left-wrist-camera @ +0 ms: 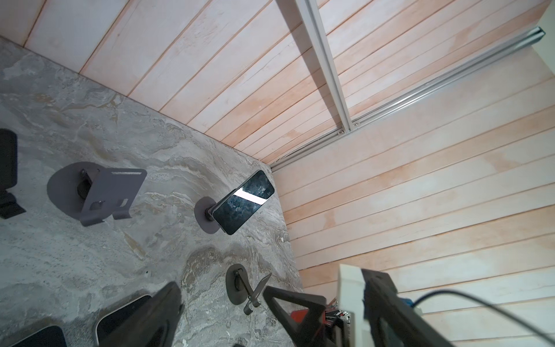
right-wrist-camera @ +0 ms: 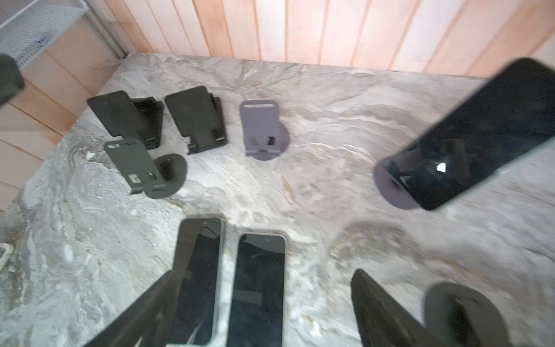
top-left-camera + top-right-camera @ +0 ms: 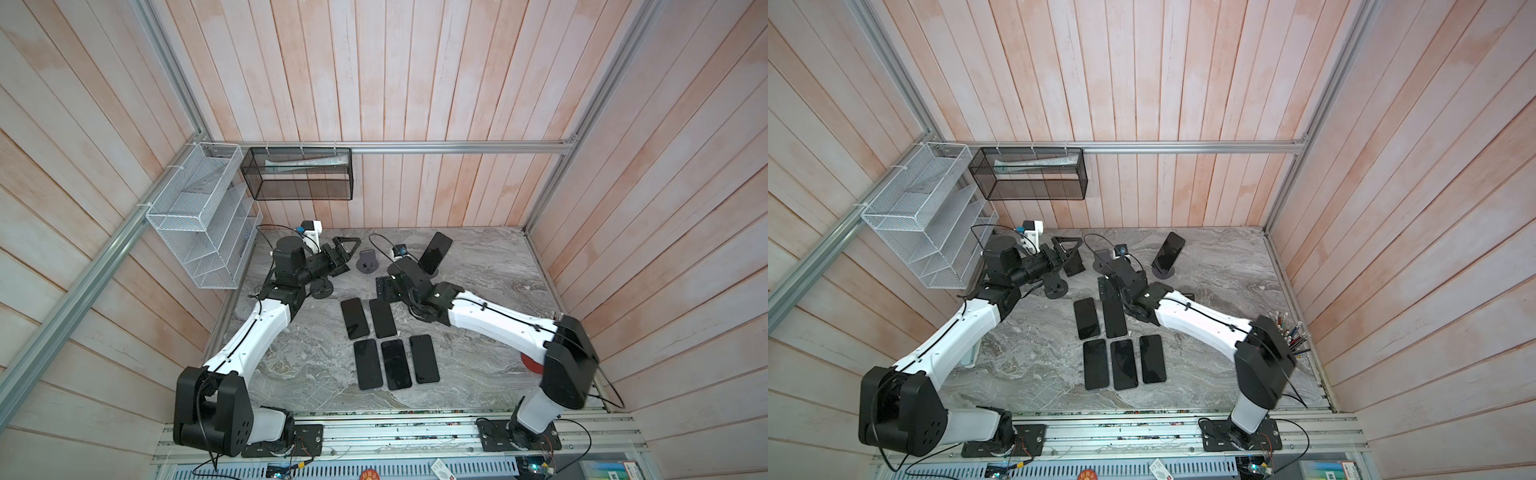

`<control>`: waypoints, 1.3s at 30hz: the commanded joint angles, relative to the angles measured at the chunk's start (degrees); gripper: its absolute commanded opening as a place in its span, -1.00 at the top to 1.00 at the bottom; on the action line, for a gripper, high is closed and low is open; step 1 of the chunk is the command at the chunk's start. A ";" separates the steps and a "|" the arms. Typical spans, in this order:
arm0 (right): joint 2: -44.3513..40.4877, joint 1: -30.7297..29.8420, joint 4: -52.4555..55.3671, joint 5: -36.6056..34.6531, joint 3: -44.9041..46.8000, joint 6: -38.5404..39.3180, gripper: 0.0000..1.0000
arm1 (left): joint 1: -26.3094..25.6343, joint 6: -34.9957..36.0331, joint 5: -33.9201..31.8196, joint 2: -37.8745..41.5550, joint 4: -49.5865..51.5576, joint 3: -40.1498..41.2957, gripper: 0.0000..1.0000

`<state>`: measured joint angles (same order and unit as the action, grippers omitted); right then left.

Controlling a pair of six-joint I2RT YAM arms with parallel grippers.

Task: Remove the phone from the phone stand
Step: Place the phone at the center of the table, then pick up the phone stand from the middle-right of the table.

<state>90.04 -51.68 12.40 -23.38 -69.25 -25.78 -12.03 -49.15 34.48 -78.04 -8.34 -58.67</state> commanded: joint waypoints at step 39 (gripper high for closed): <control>-1.27 30.50 -11.13 18.21 22.49 9.08 -0.14 | -17.30 10.29 8.42 -10.57 7.28 -8.83 -0.94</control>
<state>90.08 -20.80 2.52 -4.99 -45.91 -15.92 -29.76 -39.62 43.05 -89.32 -0.82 -66.32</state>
